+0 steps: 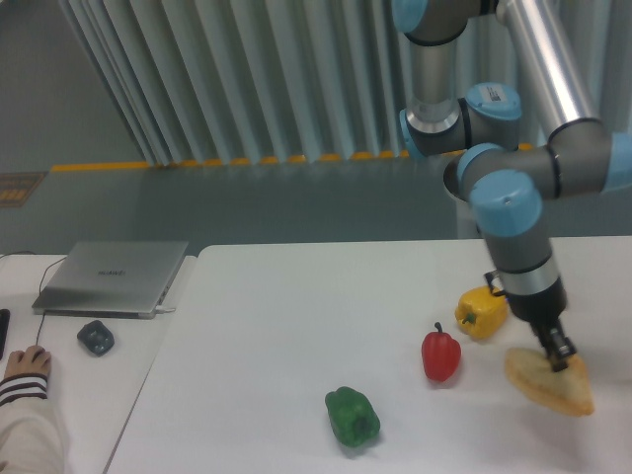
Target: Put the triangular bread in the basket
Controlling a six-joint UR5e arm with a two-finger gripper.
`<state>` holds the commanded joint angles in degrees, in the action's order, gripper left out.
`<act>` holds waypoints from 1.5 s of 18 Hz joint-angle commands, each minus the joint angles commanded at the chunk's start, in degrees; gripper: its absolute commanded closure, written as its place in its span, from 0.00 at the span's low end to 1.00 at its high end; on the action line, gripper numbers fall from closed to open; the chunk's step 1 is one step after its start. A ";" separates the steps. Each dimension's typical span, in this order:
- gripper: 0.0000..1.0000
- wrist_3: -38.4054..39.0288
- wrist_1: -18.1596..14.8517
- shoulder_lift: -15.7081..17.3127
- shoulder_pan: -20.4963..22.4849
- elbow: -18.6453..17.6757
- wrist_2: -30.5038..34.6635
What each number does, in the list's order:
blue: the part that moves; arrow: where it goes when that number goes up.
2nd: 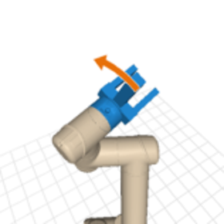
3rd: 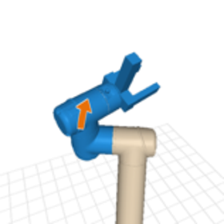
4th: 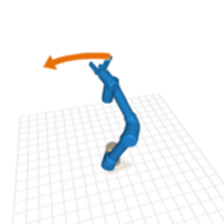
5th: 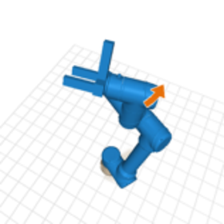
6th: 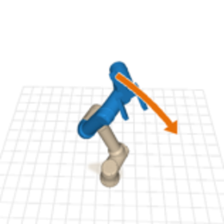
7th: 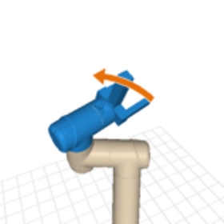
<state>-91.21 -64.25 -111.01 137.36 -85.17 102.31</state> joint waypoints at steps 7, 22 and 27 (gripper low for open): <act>0.88 -8.99 3.85 1.67 8.79 0.18 -0.62; 0.85 -8.37 12.21 -4.65 18.03 4.22 -0.44; 0.77 -8.11 12.57 -5.89 18.21 4.22 -0.18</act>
<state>-99.32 -51.68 -116.89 155.57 -80.95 102.13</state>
